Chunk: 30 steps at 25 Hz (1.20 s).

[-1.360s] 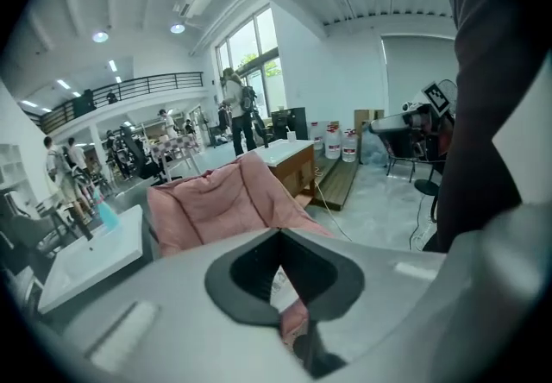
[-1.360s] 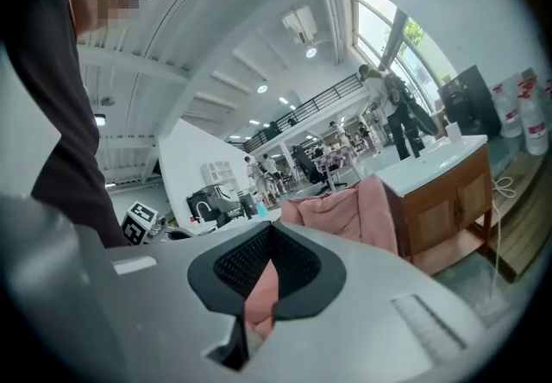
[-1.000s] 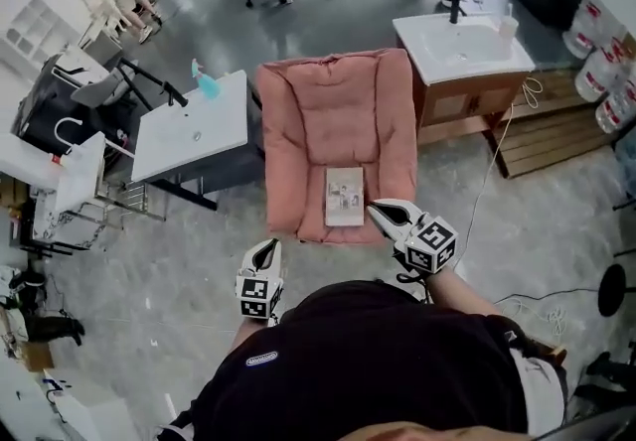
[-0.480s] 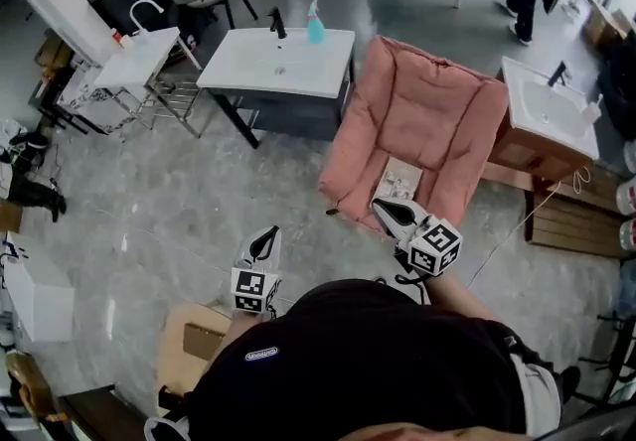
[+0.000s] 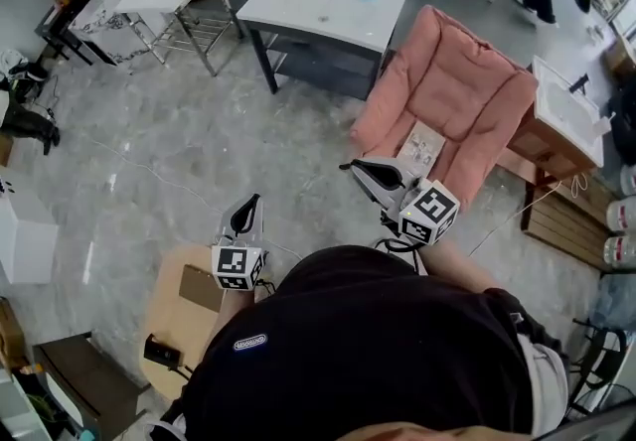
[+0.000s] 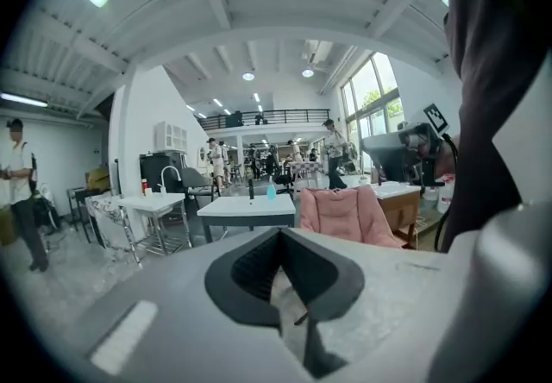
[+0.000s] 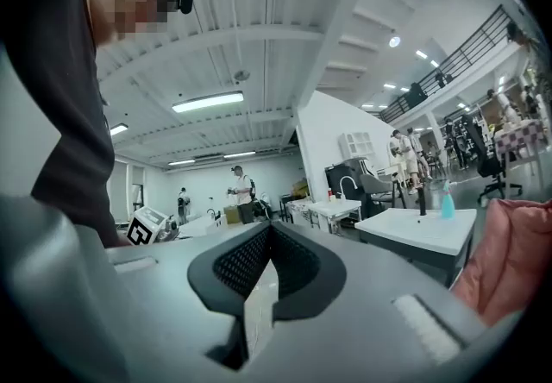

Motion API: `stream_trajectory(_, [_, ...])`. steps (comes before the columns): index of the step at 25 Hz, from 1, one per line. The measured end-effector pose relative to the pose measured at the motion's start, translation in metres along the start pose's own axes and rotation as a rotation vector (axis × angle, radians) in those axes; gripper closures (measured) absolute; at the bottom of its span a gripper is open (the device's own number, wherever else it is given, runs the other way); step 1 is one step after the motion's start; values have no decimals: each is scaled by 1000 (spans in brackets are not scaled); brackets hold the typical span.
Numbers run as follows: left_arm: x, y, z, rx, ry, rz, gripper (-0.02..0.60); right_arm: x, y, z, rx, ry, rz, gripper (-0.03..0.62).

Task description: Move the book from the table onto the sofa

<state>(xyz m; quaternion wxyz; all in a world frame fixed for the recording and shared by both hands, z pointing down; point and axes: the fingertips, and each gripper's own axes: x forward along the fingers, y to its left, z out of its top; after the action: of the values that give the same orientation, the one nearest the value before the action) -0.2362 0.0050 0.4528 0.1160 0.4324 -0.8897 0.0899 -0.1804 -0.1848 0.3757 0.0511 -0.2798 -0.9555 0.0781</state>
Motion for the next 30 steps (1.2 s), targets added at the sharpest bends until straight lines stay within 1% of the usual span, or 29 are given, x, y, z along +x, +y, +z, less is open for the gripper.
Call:
stream_trajectory(3, [-35, 18, -3, -36, -48, 52, 572, 19, 30, -11, -1, 21, 41, 563])
stream_trajectory(5, [-61, 27, -11, -53, -61, 96, 572, 32, 49, -22, 4, 46, 76, 563])
stream_trajectory(7, [-84, 44, -18, -69, -64, 141, 572, 51, 67, -25, 0, 60, 114, 563])
stream_trajectory(10, [-113, 74, -29, -102, -65, 215, 572, 85, 89, -21, -24, 68, 175, 563])
stream_trajectory(14, [-146, 86, -46, -157, -57, 303, 572, 111, 112, -18, -39, 80, 282, 563])
stream_trajectory(18, [-155, 84, -50, -173, -47, 391, 571, 134, 112, -25, -6, 94, 381, 563])
stream_trajectory(22, [-156, 90, -61, -181, 1, 497, 571, 165, 107, -32, 16, 112, 503, 563])
stream_trajectory(25, [-164, 86, -63, -239, 27, 573, 571, 168, 108, -37, 27, 150, 574, 562])
stream_trajectory(27, [-165, 77, -58, -274, 32, 605, 571, 168, 107, -34, 26, 163, 615, 562])
stream_trajectory(30, [-156, 62, -54, -284, 72, 650, 571, 178, 96, -39, 47, 179, 672, 562])
